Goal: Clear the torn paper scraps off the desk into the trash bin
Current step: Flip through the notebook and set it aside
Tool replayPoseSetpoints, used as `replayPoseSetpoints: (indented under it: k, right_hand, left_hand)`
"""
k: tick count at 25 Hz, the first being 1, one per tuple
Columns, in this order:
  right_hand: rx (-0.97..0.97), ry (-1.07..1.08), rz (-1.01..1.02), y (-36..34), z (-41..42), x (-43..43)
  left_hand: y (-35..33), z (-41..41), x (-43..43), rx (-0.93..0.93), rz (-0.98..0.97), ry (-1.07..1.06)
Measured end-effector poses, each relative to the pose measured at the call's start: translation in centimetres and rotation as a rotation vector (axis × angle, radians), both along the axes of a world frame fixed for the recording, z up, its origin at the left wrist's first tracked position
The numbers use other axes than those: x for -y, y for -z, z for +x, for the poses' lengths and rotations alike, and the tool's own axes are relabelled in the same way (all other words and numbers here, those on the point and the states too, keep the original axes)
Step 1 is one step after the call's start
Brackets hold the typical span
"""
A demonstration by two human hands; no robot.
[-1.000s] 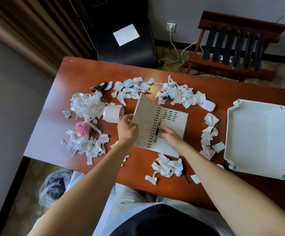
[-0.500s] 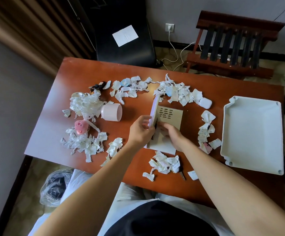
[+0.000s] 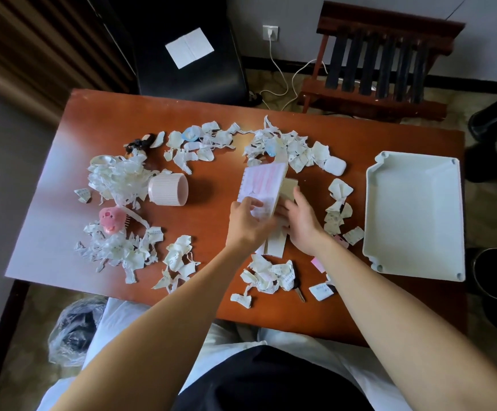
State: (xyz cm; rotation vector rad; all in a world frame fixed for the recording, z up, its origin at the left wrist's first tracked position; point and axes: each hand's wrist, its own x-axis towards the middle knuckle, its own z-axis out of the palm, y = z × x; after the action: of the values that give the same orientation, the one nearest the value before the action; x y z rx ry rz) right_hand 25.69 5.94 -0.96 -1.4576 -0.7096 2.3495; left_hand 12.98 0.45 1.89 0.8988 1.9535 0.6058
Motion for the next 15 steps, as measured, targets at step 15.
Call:
replayPoseSetpoints:
  k: [15]
  right_hand:
    - [0.368,-0.155,0.206,2.5,1.1,0.3]
  left_hand:
    - [4.8,-3.7,-0.5,-0.176,-0.317,0.027]
